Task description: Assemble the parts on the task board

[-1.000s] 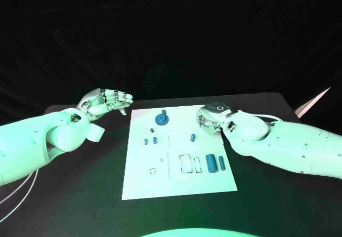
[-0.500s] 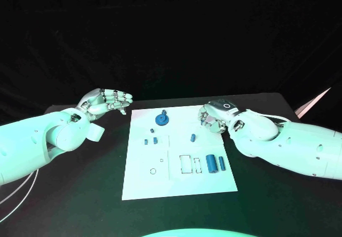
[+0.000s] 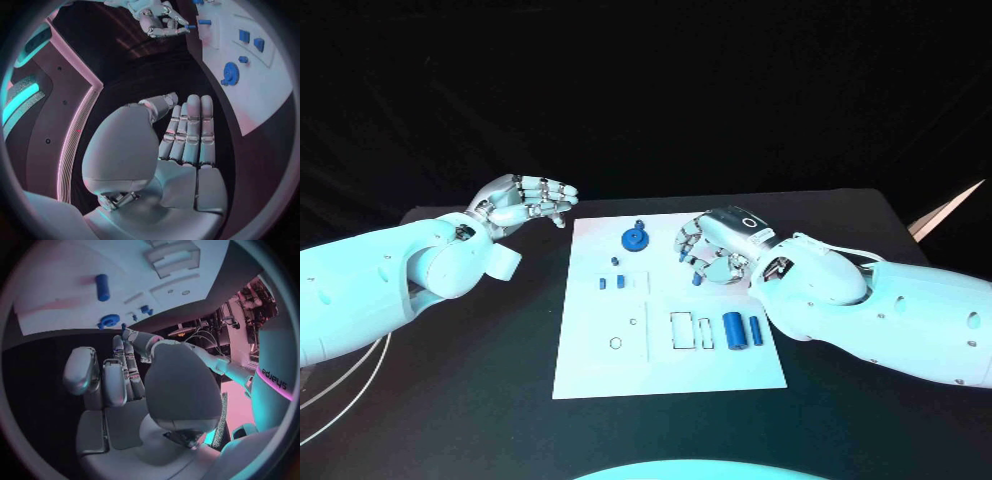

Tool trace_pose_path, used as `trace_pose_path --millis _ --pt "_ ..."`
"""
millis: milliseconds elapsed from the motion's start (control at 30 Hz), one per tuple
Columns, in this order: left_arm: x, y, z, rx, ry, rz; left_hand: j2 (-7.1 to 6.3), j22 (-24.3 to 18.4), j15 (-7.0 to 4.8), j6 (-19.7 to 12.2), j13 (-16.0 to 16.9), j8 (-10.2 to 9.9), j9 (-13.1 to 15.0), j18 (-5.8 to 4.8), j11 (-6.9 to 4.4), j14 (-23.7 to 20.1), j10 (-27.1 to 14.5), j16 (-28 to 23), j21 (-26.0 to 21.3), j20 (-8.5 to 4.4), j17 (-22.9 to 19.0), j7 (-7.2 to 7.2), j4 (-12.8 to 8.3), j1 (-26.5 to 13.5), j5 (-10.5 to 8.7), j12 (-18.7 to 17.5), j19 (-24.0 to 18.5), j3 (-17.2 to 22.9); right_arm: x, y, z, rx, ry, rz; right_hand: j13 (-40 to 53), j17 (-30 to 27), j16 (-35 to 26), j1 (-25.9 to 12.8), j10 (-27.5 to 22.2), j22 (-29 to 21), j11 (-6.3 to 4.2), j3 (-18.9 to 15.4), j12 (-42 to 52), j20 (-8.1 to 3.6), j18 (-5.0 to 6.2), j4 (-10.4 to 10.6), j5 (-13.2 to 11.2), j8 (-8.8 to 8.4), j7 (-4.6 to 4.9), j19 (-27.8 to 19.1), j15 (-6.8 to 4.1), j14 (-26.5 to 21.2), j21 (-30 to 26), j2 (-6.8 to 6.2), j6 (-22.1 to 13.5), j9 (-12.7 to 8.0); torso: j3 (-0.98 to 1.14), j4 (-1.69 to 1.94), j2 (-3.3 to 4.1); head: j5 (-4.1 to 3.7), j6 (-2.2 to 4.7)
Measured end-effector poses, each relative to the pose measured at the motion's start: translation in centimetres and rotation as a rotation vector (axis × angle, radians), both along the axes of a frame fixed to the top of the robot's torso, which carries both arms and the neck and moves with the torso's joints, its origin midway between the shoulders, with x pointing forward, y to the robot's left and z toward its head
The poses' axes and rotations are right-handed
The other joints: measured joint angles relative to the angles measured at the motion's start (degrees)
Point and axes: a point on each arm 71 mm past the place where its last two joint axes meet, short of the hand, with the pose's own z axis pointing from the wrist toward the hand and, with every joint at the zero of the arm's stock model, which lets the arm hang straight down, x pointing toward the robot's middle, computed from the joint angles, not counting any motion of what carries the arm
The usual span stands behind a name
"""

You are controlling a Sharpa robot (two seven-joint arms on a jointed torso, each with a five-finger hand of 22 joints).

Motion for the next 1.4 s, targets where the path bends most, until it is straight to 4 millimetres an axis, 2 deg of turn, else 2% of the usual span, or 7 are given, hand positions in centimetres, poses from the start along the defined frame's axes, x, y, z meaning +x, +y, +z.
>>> trace_pose_path --millis 33,100,233,433,633,1000,1400 --pt "0.0 -0.1 0.0 -0.001 0.0 -0.001 0.0 0.0 0.0 0.0 0.0 0.0 0.0 0.0 0.0 0.0 0.0 0.0 0.0 0.0 0.0 0.0 0.0 0.0 0.0 0.0 0.0 0.0 -0.4 0.6 0.0 0.012 0.002 0.017 0.0 -0.03 0.0 0.0 -0.01 0.0 -0.01 0.0 0.0 0.0 0.0 0.0 0.0 0.0 0.0 -0.01 -0.31 0.34 0.0 0.0 0.0 0.0 -0.02 0.01 -0.01 0.25 -0.05" --pt "0.0 -0.1 0.0 -0.001 0.0 -0.002 0.0 -0.02 0.0 0.0 0.0 0.0 0.0 0.0 0.0 0.0 0.0 0.0 0.0 0.0 0.0 0.0 0.0 0.0 0.0 0.0 0.0 0.0 -1.0 1.4 0.0 0.027 0.005 0.041 0.0 -0.03 0.0 -0.45 0.01 0.0 0.01 0.0 0.0 0.0 0.0 0.0 0.0 -0.01 0.0 -0.02 -0.28 0.31 0.0 0.45 0.0 -0.05 -0.04 0.01 -0.01 0.98 -0.24" --pt "0.0 -0.3 0.0 -0.003 -0.001 -0.003 0.0 -0.1 0.0 0.0 0.0 0.0 -0.02 0.0 0.0 0.0 0.0 0.0 0.0 0.0 -0.22 0.0 0.0 0.0 0.0 0.0 0.0 0.0 -1.9 2.8 -0.3 0.049 0.015 0.08 0.0 -0.03 0.0 -0.45 0.0 0.0 0.0 -0.23 0.0 0.0 0.0 -0.24 0.0 -0.01 0.0 0.0 -0.28 0.32 0.0 0.44 0.0 -0.05 -0.12 -0.03 -0.01 2.21 -0.53" --pt "0.1 -0.8 0.0 -0.006 -0.001 -0.009 0.0 -0.13 0.0 0.0 0.0 0.0 -0.02 0.0 0.0 0.0 0.0 0.0 0.0 0.0 -0.22 0.0 0.0 0.0 0.0 0.0 0.0 0.0 -2.9 4.4 -1.6 0.059 0.03 0.121 0.0 -0.03 0.0 -0.45 0.1 0.0 0.09 -0.23 0.0 0.0 0.0 -0.24 0.0 -0.01 0.0 -0.01 -0.28 0.32 0.0 0.45 0.0 -0.04 -0.15 -0.09 0.01 4.26 -1.14" --pt "0.1 -1.2 0.0 -0.009 -0.002 -0.009 0.0 -0.17 0.0 0.0 0.0 0.0 -0.03 0.0 0.0 0.0 0.0 0.0 0.0 0.0 -0.23 0.0 0.0 0.0 0.0 0.0 0.0 0.0 -3.4 5.4 -3.1 0.053 0.041 0.137 0.0 -0.03 0.0 -0.45 0.1 0.0 0.08 -0.23 0.0 -0.01 0.0 -0.24 0.0 -0.01 0.0 0.0 -0.28 0.32 0.0 0.45 0.0 -0.04 -0.16 -0.08 0.05 5.6 -1.92" --pt "0.2 -2.0 0.0 -0.043 0.014 0.009 0.0 -0.39 0.0 -0.01 0.0 0.0 -0.04 0.0 0.0 0.0 0.0 0.0 0.0 0.0 -0.24 0.0 0.0 0.0 0.0 0.0 0.0 0.0 -3.8 6.2 -6.0 0.03 0.075 0.137 0.0 -0.03 0.0 -0.45 0.19 0.0 -0.01 0.17 -0.43 0.0 0.0 -0.64 0.0 -0.01 0.0 0.0 -0.28 0.32 0.0 0.45 0.0 -0.04 -0.09 0.02 0.14 7.1 -3.06" --pt "0.1 -2.5 0.0 -0.055 0.019 0.002 0.0 -0.44 0.0 -0.01 0.0 0.0 -0.06 0.0 0.0 0.0 0.0 0.0 -0.01 0.0 -0.24 0.0 0.0 0.0 0.0 0.0 0.0 0.0 -4.1 6.5 -7.3 0.01 0.085 0.129 0.0 -0.04 0.0 -0.45 0.2 0.0 0.0 0.32 -0.43 -0.01 0.0 -0.79 0.0 -0.01 0.0 0.0 -0.28 0.32 0.0 0.45 0.0 -0.04 0.01 -0.03 0.14 7.64 -3.81"
